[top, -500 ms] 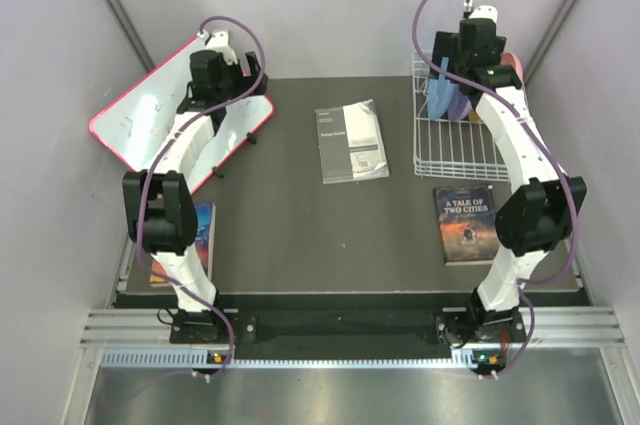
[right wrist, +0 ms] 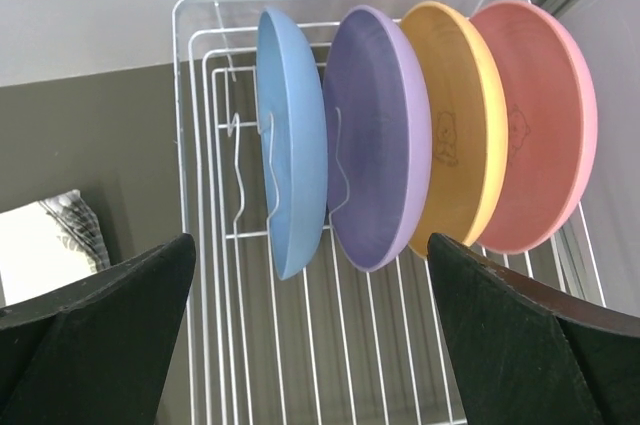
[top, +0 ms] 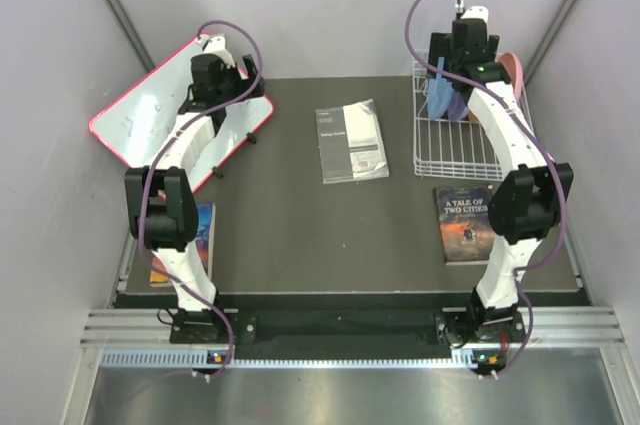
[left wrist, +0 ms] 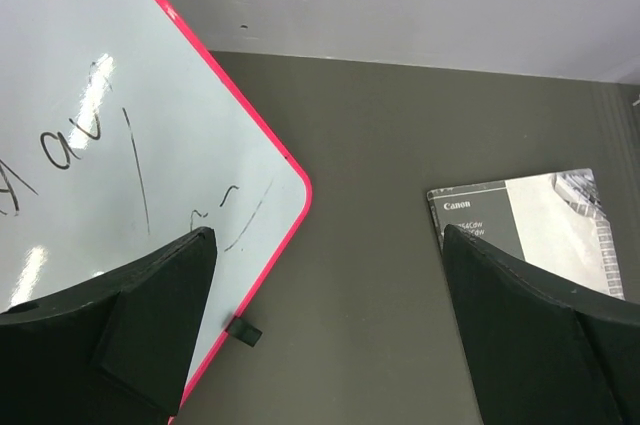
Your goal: Unload the plates from the dish rack
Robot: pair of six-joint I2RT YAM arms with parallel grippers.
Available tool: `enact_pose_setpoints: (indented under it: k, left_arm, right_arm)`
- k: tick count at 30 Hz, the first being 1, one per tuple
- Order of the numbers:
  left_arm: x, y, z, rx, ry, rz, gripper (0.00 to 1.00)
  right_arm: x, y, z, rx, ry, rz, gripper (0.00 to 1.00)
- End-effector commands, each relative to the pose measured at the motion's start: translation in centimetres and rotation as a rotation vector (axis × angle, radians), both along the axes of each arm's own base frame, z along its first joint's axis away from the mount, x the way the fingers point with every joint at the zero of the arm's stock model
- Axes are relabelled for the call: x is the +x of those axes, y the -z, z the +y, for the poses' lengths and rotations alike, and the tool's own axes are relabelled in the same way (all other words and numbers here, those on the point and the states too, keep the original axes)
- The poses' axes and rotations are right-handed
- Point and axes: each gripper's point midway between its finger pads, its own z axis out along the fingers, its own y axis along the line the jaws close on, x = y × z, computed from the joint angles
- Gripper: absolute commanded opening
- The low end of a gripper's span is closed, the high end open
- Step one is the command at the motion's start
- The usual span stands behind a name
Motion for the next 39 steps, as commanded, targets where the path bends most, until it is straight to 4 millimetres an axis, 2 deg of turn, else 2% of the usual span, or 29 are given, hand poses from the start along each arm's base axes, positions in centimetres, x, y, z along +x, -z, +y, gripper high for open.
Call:
enact_pose_setpoints:
  k: [1, 5, 6, 7, 9, 10, 11, 13, 18, 20, 22, 25, 27, 28, 29, 30, 31, 32, 33, 35, 36, 37, 39]
  left_arm:
    - [0.1, -2.3, -1.4, -0.027, 0.025, -0.098, 0.98]
    - [0.3, -1.4, -3.4, -0.019, 0.045, -0.083, 0.94]
    - [0.3, -1.2, -4.0, -0.018, 0.051, -0.082, 0.94]
    - [0.2, -1.1, -5.0, -0.020, 0.066, -0.084, 0.94]
    - [0.2, -1.2, -5.7, -0.011, 0.062, -0.093, 0.94]
    - [0.0, -1.3, -6.7, -0.010, 0.078, -0.097, 0.94]
    - [0.0, -1.3, -7.0, -0.005, 0.076, -0.099, 0.94]
    - [0.0, -1.2, -7.8, -0.002, 0.089, -0.099, 0.94]
    - [0.0, -0.7, -8.4, -0.002, 0.095, -0.086, 0.94]
    - [0.0, -0.6, -8.4, -0.001, 0.093, -0.085, 0.94]
    - [0.0, -0.3, -8.2, 0.004, 0.085, -0.081, 0.94]
    - [0.0, -0.1, -8.1, 0.009, 0.080, -0.079, 0.94]
    - [0.1, 0.2, -8.0, 0.016, 0.077, -0.074, 0.94]
    - [0.2, 0.2, -8.0, 0.017, 0.073, -0.074, 0.94]
    - [0.1, 0.3, -7.9, 0.018, 0.070, -0.074, 0.94]
    - [0.1, 0.5, -7.9, 0.021, 0.069, -0.069, 0.94]
    - [0.2, 0.5, -7.8, 0.021, 0.067, -0.070, 0.94]
    - [0.2, 0.6, -7.9, 0.023, 0.066, -0.067, 0.94]
    - [0.2, 0.7, -7.8, 0.023, 0.065, -0.067, 0.94]
    - [0.3, 0.9, -7.5, 0.029, 0.047, -0.061, 0.95]
    - [0.3, 1.0, -7.4, 0.034, 0.045, -0.060, 0.97]
    - [0.3, 1.1, -7.4, 0.038, 0.047, -0.058, 0.98]
    - [0.4, 1.3, -6.6, 0.063, 0.009, -0.048, 0.99]
  right_arm:
    - [1.7, -3.4, -0.7, -0.010, 0.031, -0.097, 1.00]
    - [2.8, -2.9, -0.8, -0.014, 0.049, -0.096, 0.94]
    - [3.0, -2.6, -0.8, -0.021, 0.047, -0.089, 0.90]
    - [3.2, -2.2, -0.8, -0.025, 0.046, -0.082, 0.81]
    - [4.0, -1.3, -0.6, -0.032, 0.040, -0.070, 0.78]
    - [4.3, -0.8, -0.5, -0.035, 0.036, -0.060, 0.72]
    - [4.6, -0.2, -0.4, -0.037, 0.036, -0.050, 0.69]
    - [4.9, 0.3, -0.7, -0.050, 0.051, -0.042, 0.67]
    - [5.5, 1.6, -1.5, -0.097, 0.085, -0.027, 0.66]
    - [5.7, 2.2, -1.9, -0.121, 0.108, -0.017, 0.57]
    - [5.9, 2.9, -1.9, -0.140, 0.113, -0.003, 0.39]
    - [6.0, 3.0, -1.6, -0.204, 0.117, 0.003, 0.31]
    - [5.8, 2.8, -1.2, -0.240, 0.130, 0.003, 0.25]
    - [5.8, 2.4, -1.1, -0.264, 0.136, -0.008, 0.15]
    - [5.5, 2.1, -1.2, -0.293, 0.164, -0.014, 0.10]
    - [5.5, 1.7, -0.4, -0.310, 0.159, -0.028, 0.05]
    - [5.5, 0.6, -0.2, -0.335, 0.169, -0.062, 0.00]
    - [5.2, 0.4, -0.3, -0.365, 0.197, -0.070, 0.00]
    - [5.0, 0.0, 0.6, -0.384, 0.197, -0.082, 0.00]
    - [4.2, -2.0, 0.6, -0.443, 0.267, -0.132, 0.00]
    - [3.9, -2.6, 1.4, -0.460, 0.276, -0.148, 0.00]
    - [3.4, -3.1, 1.4, -0.505, 0.292, -0.148, 0.00]
    - [2.5, -5.4, 1.4, -0.516, 0.383, -0.222, 0.00]
